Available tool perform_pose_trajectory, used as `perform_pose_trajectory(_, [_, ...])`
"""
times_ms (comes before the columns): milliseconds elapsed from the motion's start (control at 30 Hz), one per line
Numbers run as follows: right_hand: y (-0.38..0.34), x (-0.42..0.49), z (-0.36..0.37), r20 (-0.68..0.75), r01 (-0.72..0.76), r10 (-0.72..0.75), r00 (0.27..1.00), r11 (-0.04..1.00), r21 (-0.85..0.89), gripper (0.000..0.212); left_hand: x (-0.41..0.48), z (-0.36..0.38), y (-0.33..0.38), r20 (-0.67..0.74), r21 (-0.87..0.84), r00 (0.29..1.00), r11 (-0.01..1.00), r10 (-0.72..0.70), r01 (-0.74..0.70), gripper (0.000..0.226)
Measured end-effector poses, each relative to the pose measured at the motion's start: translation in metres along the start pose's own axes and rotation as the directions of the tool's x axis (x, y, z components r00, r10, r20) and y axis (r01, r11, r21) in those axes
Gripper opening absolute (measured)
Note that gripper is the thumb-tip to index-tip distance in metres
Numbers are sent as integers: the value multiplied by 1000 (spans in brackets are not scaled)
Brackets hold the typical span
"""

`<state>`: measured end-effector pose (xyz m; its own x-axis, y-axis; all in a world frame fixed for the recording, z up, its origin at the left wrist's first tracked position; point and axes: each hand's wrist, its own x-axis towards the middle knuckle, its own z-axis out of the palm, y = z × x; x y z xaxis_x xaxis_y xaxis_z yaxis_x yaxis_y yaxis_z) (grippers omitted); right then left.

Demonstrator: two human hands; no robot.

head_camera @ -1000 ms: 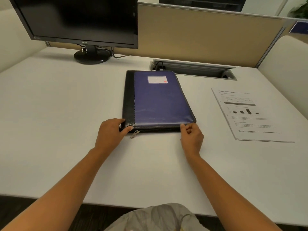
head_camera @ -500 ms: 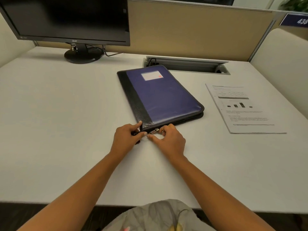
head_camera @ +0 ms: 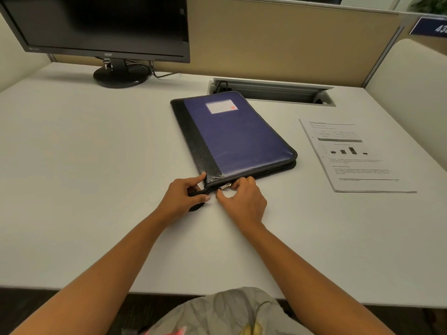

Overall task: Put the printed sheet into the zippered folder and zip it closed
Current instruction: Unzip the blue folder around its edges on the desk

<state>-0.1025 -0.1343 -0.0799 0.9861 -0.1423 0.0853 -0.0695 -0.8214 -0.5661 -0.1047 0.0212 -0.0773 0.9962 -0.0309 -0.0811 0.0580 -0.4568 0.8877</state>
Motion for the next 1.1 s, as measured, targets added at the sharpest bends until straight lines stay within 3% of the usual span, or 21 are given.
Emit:
perform_pose_trajectory(467, [-3, -1, 1, -39, -2, 3, 999, 1000, 21, 17, 0, -6, 6, 82, -2, 997, 1000, -7, 7, 64])
perform_pose_trajectory(667, [3, 0, -1, -25, 206, -213, 977, 963, -172, 17, 2, -6, 4, 87, 28, 996, 1000, 4, -7, 64])
perform_pose_trajectory(767, [9, 4, -7, 55, 260, -255, 966, 943, -207, 17, 4, -8, 3, 112, 41, 994, 999, 6, -11, 64])
perform_pose_trajectory(867, [13, 6, -13, 128, 266, -244, 961, 944, -196, 20, 4, -10, 1, 133, 38, 991, 999, 7, -12, 65])
perform_pose_trajectory(1100, [19, 14, -14, 122, 188, -173, 977, 974, -122, 24, 4, -9, 2, 141, 35, 990, 999, -4, -1, 63])
